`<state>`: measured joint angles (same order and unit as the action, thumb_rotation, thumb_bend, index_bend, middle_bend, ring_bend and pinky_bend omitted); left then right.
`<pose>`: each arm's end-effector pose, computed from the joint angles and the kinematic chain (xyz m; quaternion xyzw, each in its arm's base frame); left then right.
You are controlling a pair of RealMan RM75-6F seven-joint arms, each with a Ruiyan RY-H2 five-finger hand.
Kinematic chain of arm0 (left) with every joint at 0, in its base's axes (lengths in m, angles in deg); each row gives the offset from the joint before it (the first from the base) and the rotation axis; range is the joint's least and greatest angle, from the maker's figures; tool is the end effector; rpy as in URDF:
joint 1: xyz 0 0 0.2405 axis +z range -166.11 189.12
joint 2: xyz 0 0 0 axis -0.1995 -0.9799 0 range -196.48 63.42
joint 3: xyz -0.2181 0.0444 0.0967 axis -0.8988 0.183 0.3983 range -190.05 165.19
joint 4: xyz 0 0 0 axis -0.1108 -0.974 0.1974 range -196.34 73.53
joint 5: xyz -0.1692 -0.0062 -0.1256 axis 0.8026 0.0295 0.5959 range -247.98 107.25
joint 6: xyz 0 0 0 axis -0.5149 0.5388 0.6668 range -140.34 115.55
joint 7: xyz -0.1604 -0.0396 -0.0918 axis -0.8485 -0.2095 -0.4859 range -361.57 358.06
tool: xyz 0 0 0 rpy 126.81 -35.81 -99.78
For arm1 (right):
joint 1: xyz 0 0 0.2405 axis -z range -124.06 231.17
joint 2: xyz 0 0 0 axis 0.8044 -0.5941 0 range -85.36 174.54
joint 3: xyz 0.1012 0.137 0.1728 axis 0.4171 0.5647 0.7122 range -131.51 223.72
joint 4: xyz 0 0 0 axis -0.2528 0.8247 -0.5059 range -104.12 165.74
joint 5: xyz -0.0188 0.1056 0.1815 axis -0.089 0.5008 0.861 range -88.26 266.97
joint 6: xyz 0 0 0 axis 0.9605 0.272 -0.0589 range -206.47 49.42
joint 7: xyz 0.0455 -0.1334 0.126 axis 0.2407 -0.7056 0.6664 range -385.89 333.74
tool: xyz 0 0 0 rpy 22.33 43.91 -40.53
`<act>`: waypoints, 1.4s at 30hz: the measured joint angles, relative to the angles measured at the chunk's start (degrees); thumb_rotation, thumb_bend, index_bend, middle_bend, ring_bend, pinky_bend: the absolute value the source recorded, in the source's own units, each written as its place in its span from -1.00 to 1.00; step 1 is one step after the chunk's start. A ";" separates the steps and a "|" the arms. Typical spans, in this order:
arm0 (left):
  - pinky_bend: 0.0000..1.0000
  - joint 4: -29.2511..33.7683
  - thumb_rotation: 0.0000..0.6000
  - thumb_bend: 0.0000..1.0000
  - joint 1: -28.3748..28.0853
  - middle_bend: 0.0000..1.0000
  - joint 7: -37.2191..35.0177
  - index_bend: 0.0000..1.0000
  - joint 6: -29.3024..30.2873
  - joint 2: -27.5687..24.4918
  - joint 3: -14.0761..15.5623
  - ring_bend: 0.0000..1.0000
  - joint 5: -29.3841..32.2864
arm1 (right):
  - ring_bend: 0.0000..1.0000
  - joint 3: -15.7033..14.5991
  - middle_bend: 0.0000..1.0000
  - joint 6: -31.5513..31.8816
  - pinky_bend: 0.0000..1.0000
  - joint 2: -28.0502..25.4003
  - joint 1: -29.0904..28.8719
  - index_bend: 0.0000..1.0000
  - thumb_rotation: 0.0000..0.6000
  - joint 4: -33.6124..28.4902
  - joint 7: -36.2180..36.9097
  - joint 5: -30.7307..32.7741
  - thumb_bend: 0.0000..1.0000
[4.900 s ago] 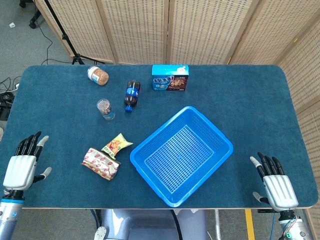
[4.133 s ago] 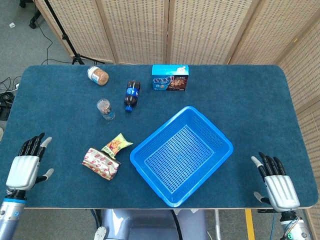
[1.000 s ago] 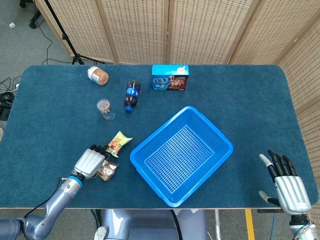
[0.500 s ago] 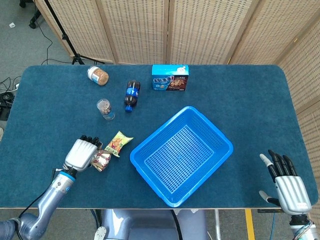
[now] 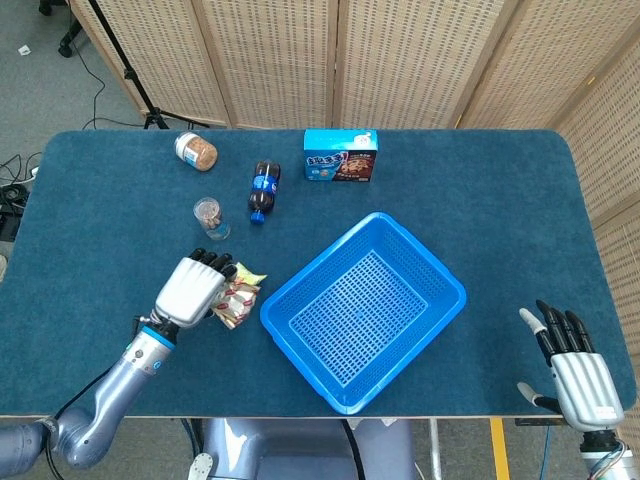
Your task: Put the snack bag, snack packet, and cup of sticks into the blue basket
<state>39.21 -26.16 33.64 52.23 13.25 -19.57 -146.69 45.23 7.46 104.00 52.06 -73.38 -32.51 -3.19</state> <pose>-0.0932 0.3262 0.0141 -0.7833 -0.2144 -0.3857 0.4378 -0.2606 -0.1919 0.1442 0.6241 -0.3960 0.3839 0.5534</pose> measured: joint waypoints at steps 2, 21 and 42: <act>-0.24 0.44 1.00 -0.32 -1.41 -0.18 1.51 0.56 -0.50 1.39 -1.18 -0.15 0.24 | -1.00 0.02 -1.00 0.21 -1.00 -0.21 0.06 -0.82 1.00 0.00 0.63 -0.11 -0.74; -0.54 1.09 1.00 -0.55 -13.17 -1.00 16.27 -0.89 -4.66 16.46 -7.30 -0.98 13.18 | -1.00 0.60 -1.00 3.94 -1.00 -3.29 1.41 -0.82 1.00 0.99 9.31 -0.68 -0.74; -0.73 5.85 1.00 -0.83 -15.01 -1.00 19.19 -1.00 -4.63 3.60 -5.32 -1.00 27.95 | -1.00 0.75 -1.00 3.09 -1.00 -2.79 1.39 -0.82 1.00 0.85 7.30 -0.36 -0.74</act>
<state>45.06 -41.17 52.83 47.60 16.85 -24.89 -118.73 45.99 10.55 101.20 53.45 -72.53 -25.22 -3.55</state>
